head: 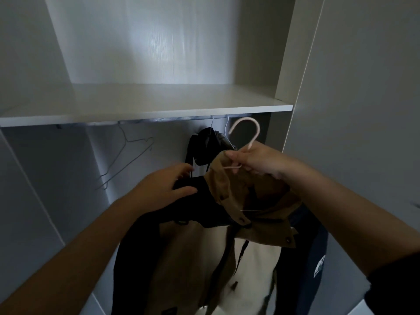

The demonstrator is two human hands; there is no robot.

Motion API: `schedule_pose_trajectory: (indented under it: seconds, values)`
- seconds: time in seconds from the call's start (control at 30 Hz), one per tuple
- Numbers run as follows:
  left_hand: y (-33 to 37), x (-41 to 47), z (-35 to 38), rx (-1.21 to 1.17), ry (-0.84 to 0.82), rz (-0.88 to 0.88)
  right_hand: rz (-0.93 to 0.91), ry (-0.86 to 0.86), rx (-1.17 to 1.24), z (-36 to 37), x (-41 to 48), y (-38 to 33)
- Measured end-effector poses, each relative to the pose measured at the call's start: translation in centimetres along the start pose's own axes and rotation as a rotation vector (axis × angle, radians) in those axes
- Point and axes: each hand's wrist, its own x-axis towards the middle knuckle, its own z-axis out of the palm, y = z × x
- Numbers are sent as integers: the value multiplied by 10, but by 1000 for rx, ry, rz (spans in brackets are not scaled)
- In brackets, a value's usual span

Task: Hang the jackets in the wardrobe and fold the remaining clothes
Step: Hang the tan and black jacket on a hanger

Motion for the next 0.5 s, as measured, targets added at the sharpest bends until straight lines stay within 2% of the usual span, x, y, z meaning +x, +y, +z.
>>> schedule_pose_trajectory:
  seconds: [0.1, 0.2, 0.27, 0.37, 0.43, 0.5]
  values:
    - [25, 9, 13, 70, 142, 114, -105, -83, -46, -5, 0, -18]
    - [20, 2, 11, -108, 217, 105, -190, -201, -62, -17, -13, -14]
    - [11, 1, 8, -185, 130, 51, -186, -151, -54, -16, -21, -5]
    - [11, 6, 5, -265, -6, 62, -187, -51, -33, -5, -25, 4]
    - [19, 6, 1, -433, 32, 35, -165, -43, -12, -1, -27, 4]
    - [28, 7, -2, -545, 145, -34, -129, -60, -25, 0, -28, 1]
